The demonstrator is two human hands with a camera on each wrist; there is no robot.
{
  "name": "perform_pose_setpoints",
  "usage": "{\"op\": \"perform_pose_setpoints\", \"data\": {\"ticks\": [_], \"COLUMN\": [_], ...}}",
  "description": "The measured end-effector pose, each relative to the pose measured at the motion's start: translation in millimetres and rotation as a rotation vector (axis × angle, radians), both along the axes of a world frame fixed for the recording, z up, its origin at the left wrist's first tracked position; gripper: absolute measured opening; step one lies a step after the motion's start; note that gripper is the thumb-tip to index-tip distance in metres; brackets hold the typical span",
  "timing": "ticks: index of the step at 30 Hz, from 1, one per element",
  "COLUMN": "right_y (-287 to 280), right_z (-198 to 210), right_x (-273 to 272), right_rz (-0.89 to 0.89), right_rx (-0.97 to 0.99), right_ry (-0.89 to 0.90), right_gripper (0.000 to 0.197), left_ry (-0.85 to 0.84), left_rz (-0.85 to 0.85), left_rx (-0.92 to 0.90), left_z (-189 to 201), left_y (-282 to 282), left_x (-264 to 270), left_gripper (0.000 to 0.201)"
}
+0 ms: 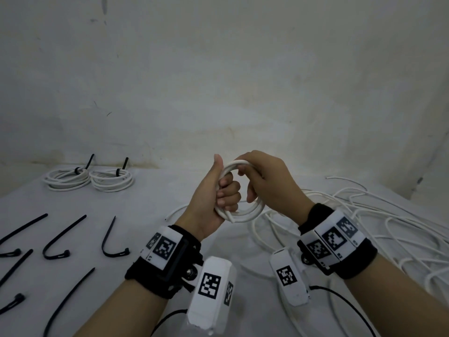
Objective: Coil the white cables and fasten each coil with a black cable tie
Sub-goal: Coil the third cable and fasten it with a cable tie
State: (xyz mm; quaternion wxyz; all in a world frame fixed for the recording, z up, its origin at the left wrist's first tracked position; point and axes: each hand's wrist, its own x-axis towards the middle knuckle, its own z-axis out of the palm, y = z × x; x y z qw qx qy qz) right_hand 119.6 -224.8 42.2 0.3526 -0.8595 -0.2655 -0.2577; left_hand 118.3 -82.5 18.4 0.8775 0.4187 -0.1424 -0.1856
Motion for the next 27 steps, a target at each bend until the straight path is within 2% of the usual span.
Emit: {"op": "perform_pose_setpoints", "data": {"ticks": [4,7,11,15,17,19,22,25,27], "right_y": [-1.8,-14.5,-51.9,-74.6,-75.0,-76.2,-78.1,-75.6,-72.2], "right_z": [3.8,8.6,5.4,-3.5,-0.5,10.1,25.4,24.0,22.5], "right_x": [-0.2,1.4,9.2,15.8,19.0,23.4,27.1,27.0,25.4], "right_rz": [0.053,0.116,0.030,-0.131,-0.185,-0.216,-0.174,-0.145,-0.095], "right_rx": [0.078,0.085,-0.133,-0.337,-0.272,-0.103,0.042,-0.050,0.036], "right_ry": [0.137,0.283,0.358,0.395,0.300,0.153,0.037,0.141,0.238], "right_gripper": [0.019,0.022,0.023,0.024,0.020,0.016,0.018,0.020,0.020], "left_ry": [-0.030,-0.046,-0.034,-0.048,-0.046,-0.054,-0.069,-0.062,-0.054], "left_rz": [0.059,0.058,0.049,0.192,0.232,0.253,0.283,0.308,0.321], "left_rx": [0.023,-0.050,-0.246,-0.329,-0.365,-0.396,-0.444,-0.495,-0.505], "left_z": [3.4,9.8,18.8,25.2,26.0,26.7,28.2,28.9,28.0], "left_y": [0.8,10.6,34.9,52.6,57.0,60.3,65.2,69.7,70.7], "left_x": [0.5,7.4,19.3,24.1,25.0,26.1,27.6,28.7,29.1], "left_gripper": [0.057,0.058,0.063,0.065,0.064,0.063,0.062,0.061,0.061]}}
